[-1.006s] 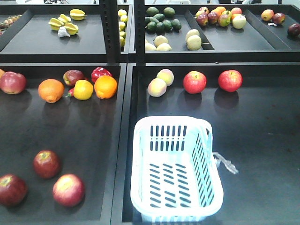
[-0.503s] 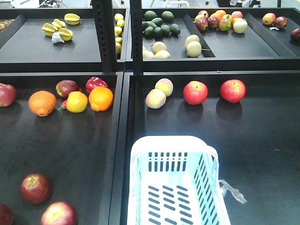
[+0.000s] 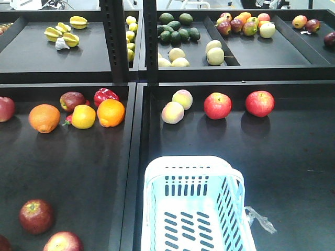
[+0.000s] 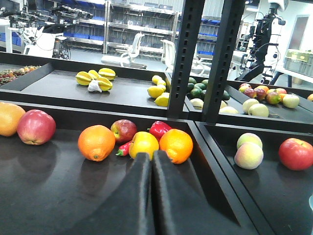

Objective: Pick three apples into basket with both arms

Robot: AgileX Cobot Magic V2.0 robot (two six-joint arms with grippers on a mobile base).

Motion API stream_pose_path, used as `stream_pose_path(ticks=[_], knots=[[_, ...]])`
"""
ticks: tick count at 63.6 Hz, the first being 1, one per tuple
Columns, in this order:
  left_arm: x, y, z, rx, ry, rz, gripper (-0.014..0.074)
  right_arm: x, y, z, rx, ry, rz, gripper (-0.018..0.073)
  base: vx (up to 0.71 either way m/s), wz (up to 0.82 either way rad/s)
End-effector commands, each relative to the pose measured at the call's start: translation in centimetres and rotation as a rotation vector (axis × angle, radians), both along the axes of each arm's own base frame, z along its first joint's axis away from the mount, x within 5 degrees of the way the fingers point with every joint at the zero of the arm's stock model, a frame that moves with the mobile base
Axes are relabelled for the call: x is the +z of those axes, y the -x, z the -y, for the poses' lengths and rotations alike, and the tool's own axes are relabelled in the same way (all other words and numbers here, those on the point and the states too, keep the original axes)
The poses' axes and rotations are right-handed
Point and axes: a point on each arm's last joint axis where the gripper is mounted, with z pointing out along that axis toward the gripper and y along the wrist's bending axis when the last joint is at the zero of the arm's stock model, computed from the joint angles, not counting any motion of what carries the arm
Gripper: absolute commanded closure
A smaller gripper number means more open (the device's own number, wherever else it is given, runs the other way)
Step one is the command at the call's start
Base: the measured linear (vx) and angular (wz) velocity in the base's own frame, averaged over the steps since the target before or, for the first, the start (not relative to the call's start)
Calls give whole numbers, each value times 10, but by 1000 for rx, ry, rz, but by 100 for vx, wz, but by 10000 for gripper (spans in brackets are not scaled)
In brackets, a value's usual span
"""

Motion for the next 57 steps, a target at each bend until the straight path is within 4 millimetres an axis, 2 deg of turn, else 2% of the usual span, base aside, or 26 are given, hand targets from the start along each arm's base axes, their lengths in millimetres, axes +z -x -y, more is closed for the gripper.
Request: stream_pose_path(ticks=[1,39,57], knots=[[0,0,0,-1,16,68,603,3,0,0,0,12,75,568,0,0],[1,0,0,-1,16,82,603,3,0,0,0,12,75,568,0,0],[17,3,0,-3,19,206,603,3,0,0,0,12,75,568,0,0]])
